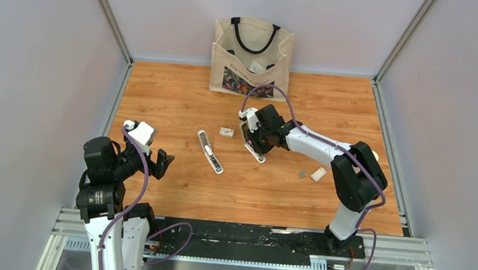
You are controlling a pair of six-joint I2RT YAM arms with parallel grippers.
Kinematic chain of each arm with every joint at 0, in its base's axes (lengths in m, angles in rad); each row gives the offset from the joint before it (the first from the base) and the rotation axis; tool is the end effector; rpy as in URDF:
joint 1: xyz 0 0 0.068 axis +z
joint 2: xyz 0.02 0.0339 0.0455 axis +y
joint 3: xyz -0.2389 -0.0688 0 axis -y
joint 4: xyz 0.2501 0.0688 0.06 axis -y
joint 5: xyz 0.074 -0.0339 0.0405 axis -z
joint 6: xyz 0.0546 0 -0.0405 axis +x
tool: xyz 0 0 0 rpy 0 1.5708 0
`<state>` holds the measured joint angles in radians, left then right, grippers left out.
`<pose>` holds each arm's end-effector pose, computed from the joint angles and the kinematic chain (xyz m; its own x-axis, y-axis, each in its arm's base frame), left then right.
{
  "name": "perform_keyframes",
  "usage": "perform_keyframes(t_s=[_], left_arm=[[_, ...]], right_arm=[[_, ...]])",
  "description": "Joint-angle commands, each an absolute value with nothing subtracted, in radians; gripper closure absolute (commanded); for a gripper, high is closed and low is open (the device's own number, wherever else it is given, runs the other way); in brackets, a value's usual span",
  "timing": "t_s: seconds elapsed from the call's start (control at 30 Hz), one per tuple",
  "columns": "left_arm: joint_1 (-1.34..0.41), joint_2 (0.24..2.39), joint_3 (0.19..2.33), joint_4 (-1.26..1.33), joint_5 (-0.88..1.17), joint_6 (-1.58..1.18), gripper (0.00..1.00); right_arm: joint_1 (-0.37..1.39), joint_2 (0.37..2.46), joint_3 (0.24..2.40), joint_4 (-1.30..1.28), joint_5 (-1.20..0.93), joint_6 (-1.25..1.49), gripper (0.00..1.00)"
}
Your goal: Load the staples into the stapler
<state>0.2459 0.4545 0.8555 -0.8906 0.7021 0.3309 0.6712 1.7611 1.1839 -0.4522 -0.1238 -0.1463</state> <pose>0.1194 -0.0064 0.3168 -0.3122 0.1774 -0.9333 0.4952 0.8688 -0.0005 0.2883 0.2376 0.1520 -0.5667 -0.6348 -0.5253 -0.7577 0.6519 0.0296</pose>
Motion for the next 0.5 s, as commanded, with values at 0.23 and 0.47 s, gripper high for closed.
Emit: perform_keyframes(t_s=[0.23, 0.47], left_arm=[[0.259, 0.445, 0.847, -0.861, 0.721, 0.328, 0.07], [0.259, 0.445, 0.847, -0.861, 0.721, 0.328, 0.07]], right_arm=[[0.675, 1.756, 1.186, -0.437, -0.115, -0.153, 0.89], [0.675, 1.77, 1.189, -0.439, -0.121, -0.152, 0.89]])
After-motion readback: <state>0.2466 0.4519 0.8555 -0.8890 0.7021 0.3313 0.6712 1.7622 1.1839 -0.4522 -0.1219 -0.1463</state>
